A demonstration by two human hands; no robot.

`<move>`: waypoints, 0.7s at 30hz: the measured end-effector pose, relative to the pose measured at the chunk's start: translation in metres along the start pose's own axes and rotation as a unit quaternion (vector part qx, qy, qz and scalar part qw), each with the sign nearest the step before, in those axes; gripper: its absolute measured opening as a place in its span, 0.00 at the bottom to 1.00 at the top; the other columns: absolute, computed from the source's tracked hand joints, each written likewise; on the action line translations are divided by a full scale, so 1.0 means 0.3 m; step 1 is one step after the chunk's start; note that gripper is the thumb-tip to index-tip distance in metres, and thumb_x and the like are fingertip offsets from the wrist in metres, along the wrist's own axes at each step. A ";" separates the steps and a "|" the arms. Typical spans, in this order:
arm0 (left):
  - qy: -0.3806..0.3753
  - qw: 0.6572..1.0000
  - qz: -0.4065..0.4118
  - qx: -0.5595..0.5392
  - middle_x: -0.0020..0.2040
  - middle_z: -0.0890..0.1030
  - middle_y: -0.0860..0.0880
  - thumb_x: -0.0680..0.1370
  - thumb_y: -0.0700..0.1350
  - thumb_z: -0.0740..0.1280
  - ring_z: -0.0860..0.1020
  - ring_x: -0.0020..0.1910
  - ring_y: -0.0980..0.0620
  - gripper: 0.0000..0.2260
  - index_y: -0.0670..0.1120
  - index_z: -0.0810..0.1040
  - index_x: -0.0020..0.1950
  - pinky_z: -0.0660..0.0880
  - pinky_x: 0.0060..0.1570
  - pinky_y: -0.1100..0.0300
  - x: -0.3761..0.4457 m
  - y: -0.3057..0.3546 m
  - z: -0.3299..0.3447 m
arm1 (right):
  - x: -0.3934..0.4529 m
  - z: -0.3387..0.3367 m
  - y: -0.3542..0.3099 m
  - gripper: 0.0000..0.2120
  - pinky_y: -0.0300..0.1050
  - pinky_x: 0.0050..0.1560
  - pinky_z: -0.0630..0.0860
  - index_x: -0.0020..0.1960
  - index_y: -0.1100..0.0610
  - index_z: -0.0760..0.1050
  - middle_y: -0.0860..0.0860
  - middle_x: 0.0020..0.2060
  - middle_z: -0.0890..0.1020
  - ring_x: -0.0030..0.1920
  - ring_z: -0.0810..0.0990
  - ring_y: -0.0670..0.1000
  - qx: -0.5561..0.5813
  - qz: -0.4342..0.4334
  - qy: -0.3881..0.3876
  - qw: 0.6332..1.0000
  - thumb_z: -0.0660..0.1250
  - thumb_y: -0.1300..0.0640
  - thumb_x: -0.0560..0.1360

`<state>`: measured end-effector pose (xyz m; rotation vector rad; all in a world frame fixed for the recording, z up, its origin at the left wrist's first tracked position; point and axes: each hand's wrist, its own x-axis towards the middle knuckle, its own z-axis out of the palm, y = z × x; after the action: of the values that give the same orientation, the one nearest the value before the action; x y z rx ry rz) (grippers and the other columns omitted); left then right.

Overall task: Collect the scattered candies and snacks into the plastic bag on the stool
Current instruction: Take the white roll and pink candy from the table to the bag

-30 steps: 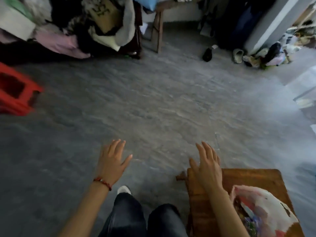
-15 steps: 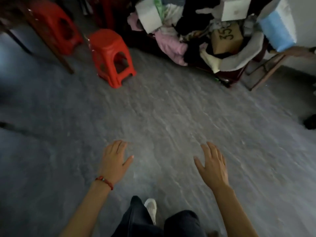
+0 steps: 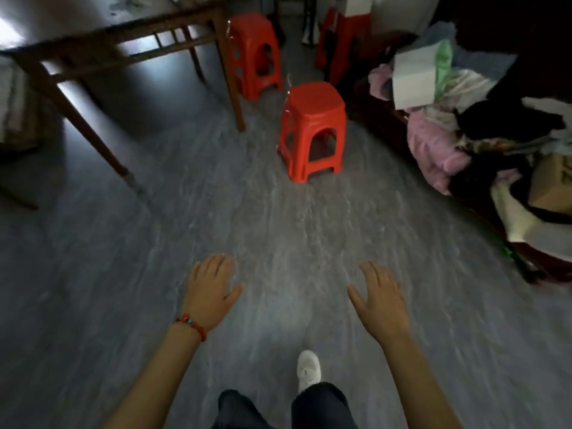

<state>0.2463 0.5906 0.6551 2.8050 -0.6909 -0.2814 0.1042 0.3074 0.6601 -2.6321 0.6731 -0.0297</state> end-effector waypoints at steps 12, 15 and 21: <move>0.089 0.989 -0.115 -0.017 0.54 0.79 0.37 0.72 0.56 0.56 0.77 0.54 0.37 0.27 0.37 0.77 0.57 0.71 0.52 0.40 0.368 -0.001 -0.144 | 0.695 -0.054 -0.128 0.25 0.58 0.64 0.64 0.67 0.60 0.67 0.61 0.65 0.71 0.66 0.67 0.61 0.020 -0.160 -0.022 0.987 0.64 0.49 0.74; 0.099 0.987 -0.126 -0.016 0.54 0.79 0.37 0.73 0.57 0.56 0.77 0.54 0.37 0.27 0.37 0.77 0.56 0.72 0.52 0.40 0.514 -0.049 -0.170 | 0.864 -0.022 -0.189 0.29 0.59 0.62 0.67 0.66 0.60 0.68 0.62 0.63 0.73 0.64 0.70 0.62 0.022 -0.175 -0.034 0.984 0.57 0.43 0.72; 0.094 0.987 -0.129 -0.021 0.55 0.79 0.38 0.78 0.64 0.44 0.76 0.55 0.38 0.34 0.38 0.77 0.57 0.72 0.53 0.41 0.870 -0.192 -0.228 | 1.245 0.026 -0.337 0.30 0.58 0.60 0.68 0.63 0.63 0.70 0.63 0.60 0.75 0.61 0.73 0.63 0.013 -0.196 -0.043 0.980 0.54 0.42 0.71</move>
<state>0.5146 0.5282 0.6711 2.8311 -0.2780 -0.0714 0.4807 0.2179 0.6633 -2.6801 0.1173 -0.0386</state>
